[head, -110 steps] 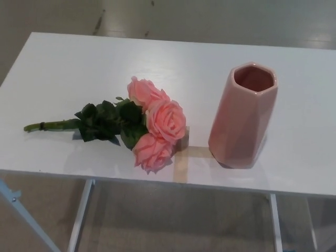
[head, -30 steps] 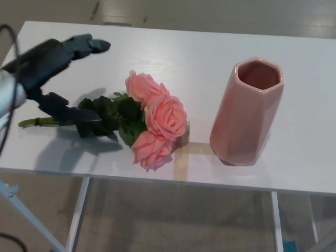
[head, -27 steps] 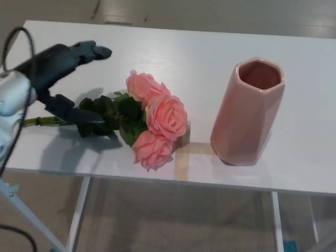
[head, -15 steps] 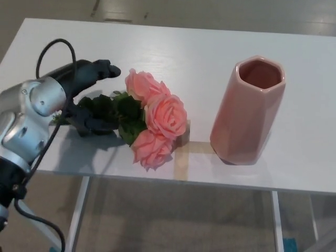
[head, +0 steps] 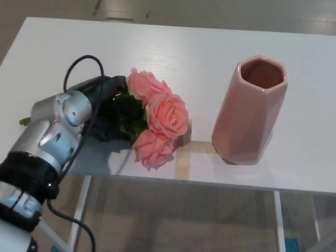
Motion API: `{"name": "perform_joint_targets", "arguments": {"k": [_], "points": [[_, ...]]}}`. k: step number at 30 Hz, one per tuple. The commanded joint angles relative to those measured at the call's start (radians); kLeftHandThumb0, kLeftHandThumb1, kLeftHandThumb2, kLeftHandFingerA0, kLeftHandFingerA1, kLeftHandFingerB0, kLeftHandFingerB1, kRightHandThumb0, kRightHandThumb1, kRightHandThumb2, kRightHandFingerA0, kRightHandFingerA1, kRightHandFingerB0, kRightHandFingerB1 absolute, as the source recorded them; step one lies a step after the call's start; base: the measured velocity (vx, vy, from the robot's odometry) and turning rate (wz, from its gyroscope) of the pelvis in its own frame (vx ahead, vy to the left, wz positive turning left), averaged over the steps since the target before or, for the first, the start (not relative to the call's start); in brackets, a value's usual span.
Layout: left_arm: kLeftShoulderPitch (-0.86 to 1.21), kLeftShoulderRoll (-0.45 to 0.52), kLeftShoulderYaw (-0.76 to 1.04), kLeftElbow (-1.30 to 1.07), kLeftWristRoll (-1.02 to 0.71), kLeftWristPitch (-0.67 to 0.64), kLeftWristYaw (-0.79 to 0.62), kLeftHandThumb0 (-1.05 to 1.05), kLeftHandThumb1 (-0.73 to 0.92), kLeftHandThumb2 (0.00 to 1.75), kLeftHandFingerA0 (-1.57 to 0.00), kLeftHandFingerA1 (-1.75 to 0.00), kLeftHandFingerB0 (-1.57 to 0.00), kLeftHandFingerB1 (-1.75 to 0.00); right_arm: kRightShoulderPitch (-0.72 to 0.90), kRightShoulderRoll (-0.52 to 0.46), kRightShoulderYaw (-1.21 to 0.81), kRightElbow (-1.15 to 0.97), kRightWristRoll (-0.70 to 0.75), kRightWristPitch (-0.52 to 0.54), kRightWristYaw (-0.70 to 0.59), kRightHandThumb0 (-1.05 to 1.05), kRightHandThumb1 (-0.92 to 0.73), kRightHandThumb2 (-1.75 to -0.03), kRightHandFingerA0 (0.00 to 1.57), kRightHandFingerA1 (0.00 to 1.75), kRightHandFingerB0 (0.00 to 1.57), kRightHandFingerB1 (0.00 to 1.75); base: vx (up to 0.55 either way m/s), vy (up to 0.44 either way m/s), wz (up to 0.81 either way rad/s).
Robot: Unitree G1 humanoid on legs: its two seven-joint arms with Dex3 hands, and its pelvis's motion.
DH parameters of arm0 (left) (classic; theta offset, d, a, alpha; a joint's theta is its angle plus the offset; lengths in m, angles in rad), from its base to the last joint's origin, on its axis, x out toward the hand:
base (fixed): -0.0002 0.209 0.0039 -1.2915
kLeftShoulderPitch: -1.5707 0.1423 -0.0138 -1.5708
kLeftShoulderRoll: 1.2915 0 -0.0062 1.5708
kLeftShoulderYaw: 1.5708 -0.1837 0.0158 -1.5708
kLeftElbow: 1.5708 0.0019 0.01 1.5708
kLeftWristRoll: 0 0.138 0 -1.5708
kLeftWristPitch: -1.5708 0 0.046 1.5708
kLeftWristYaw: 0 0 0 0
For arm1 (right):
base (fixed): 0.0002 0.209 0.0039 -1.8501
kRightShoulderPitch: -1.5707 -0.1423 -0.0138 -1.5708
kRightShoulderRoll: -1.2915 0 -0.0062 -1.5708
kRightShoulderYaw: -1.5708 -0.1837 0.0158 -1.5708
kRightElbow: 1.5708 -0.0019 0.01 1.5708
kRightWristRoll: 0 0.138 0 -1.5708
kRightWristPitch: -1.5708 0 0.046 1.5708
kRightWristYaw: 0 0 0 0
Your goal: Use the left hand to pick up the rose and then lift and insert it into the pink vase.
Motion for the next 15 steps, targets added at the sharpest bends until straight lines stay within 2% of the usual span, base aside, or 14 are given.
{"name": "perform_joint_targets", "arguments": {"k": [1,2,5,6,7,8,9,10,11,12,14,15], "points": [[-0.007,-0.041,-0.016,0.057,0.049,-0.044,0.056,-0.5,0.44,0.56,-0.1,-0.23,-0.12,-0.25,0.009,-0.002,-0.016,0.003,0.009,0.003,-0.005,-0.32,-0.67,-0.59,0.69,0.5,0.58,0.44,0.0,0.0,0.0],[-0.001,-0.045,-0.021,0.071,0.058,-0.053,0.07,-0.46,0.29,0.68,0.0,-0.35,-0.06,-0.39,0.008,0.002,-0.019,0.003,0.011,0.003,-0.004,-0.32,-0.67,-0.6,0.69,0.5,0.58,0.44,0.0,0.0,0.0],[-0.006,-0.048,-0.017,0.085,0.063,-0.063,0.076,-0.46,0.29,0.68,0.0,-0.35,-0.06,-0.39,0.005,0.003,-0.022,0.003,0.009,0.004,-0.003,-0.32,-0.67,-0.6,0.69,0.5,0.58,0.44,0.0,0.0,0.0],[0.004,-0.056,-0.016,0.102,0.063,-0.081,0.1,-0.3,0.56,0.63,-0.23,-0.34,-0.21,-0.32,0.006,0.002,-0.022,0.002,0.008,0.0,-0.002,-0.32,-0.67,-0.6,0.69,0.5,0.58,0.44,0.0,0.0,0.0],[0.018,-0.068,-0.015,0.128,0.065,-0.108,0.136,-0.3,0.56,0.63,-0.23,-0.34,-0.21,-0.32,0.006,0.001,-0.022,0.0,0.007,-0.005,0.0,-0.32,-0.67,-0.6,0.69,0.5,0.58,0.44,0.0,0.0,0.0],[0.02,-0.075,-0.002,0.144,0.051,-0.125,0.147,-0.22,0.63,0.59,-0.41,-0.35,-0.3,-0.31,0.004,0.002,-0.022,0.0,0.006,-0.007,0.0,-0.32,-0.66,-0.59,0.69,0.5,0.58,0.44,0.0,0.0,0.0],[0.024,-0.083,0.016,0.153,0.032,-0.134,0.147,-0.2,0.69,0.61,-0.54,-0.46,-0.4,-0.33,0.004,0.003,-0.021,0.0,0.005,-0.007,-0.002,-0.32,-0.67,-0.59,0.69,0.5,0.58,0.44,0.0,0.0,0.0],[0.03,-0.091,0.032,0.162,0.018,-0.143,0.154,-0.19,0.73,0.61,-0.62,-0.59,-0.53,-0.37,0.004,0.002,-0.02,-0.001,0.004,-0.008,-0.001,-0.33,-0.65,-0.6,0.69,0.5,0.57,0.44,0.0,0.0,0.0],[0.037,-0.101,0.045,0.166,0.01,-0.146,0.163,-0.19,0.79,0.64,-0.79,-0.53,-0.71,-0.45,0.004,0.002,-0.02,-0.001,0.004,-0.01,0.001,-0.32,-0.67,-0.59,0.7,0.5,0.59,0.44,0.0,0.0,0.0],[0.044,-0.11,0.056,0.168,0.006,-0.145,0.173,-0.19,0.79,0.64,-0.79,-0.53,-0.71,-0.45,0.004,0.002,-0.021,-0.002,0.005,-0.011,0.004,-0.32,-0.67,-0.59,0.7,0.5,0.59,0.44,0.0,0.0,0.0],[0.046,-0.125,0.065,0.165,0.012,-0.122,0.174,-0.22,0.83,0.64,-0.9,-0.81,-0.75,-0.48,0.003,0.001,-0.02,-0.003,0.005,-0.012,0.006,-0.32,-0.66,-0.59,0.7,0.5,0.59,0.44,0.0,0.0,0.0],[0.047,-0.128,0.068,0.168,0.015,-0.121,0.176,-0.22,0.83,0.64,-0.9,-0.81,-0.75,-0.48,0.003,0.001,-0.021,-0.003,0.005,-0.012,0.006,-0.32,-0.66,-0.59,0.7,0.5,0.59,0.44,0.0,0.0,0.0]]}}
